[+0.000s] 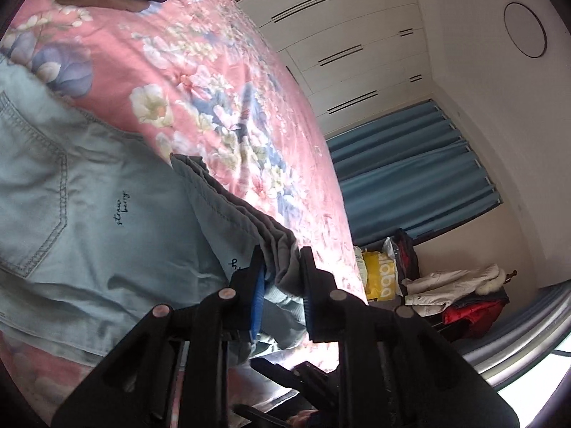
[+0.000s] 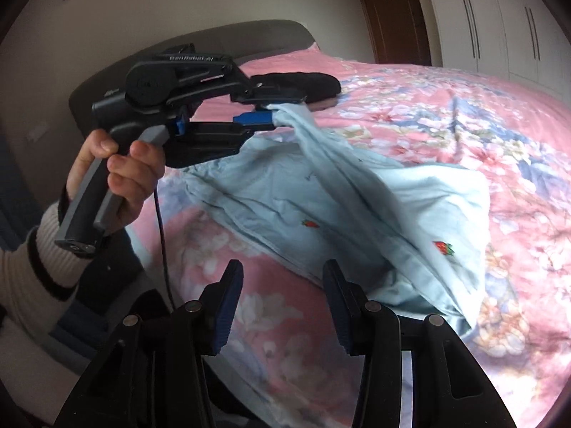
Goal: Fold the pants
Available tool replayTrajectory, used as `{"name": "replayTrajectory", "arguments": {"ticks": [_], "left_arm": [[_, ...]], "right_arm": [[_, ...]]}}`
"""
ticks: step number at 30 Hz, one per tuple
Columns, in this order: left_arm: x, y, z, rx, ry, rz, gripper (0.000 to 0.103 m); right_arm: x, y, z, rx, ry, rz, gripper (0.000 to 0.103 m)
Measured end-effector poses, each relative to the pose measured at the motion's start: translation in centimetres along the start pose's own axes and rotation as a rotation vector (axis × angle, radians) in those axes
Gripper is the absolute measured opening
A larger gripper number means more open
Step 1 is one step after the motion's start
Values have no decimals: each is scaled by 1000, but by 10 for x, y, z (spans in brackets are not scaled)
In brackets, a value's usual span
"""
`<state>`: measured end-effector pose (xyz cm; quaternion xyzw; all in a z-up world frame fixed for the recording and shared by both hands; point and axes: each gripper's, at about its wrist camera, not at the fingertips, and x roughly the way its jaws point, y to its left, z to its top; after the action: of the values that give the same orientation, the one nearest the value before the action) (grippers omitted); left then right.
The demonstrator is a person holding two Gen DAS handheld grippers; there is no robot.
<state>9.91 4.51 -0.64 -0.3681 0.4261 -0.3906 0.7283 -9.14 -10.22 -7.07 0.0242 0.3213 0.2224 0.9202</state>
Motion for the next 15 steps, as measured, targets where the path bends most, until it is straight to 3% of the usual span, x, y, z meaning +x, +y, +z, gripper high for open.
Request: {"name": "replayTrajectory", "arguments": {"ticks": [4,7,9,12,15], "left_arm": [[-9,-11,3,17,-35,-27,16],[-12,-13,5,12,-48,-39,14],[-9,-16,4,20,-42,-40,7],[-13,-22,3,50,-66,-52,2],[-14,-17,6,55,-68,-24,2]], "right_arm": [[32,-3,6,5,-32,-148,50],[33,-14,0,-19,-57,-478,50],[18,-23,-8,0,-72,-658,49],[-7,-20,-16,31,-54,-718,47],[-10,-14,-29,38,56,-671,51]]}}
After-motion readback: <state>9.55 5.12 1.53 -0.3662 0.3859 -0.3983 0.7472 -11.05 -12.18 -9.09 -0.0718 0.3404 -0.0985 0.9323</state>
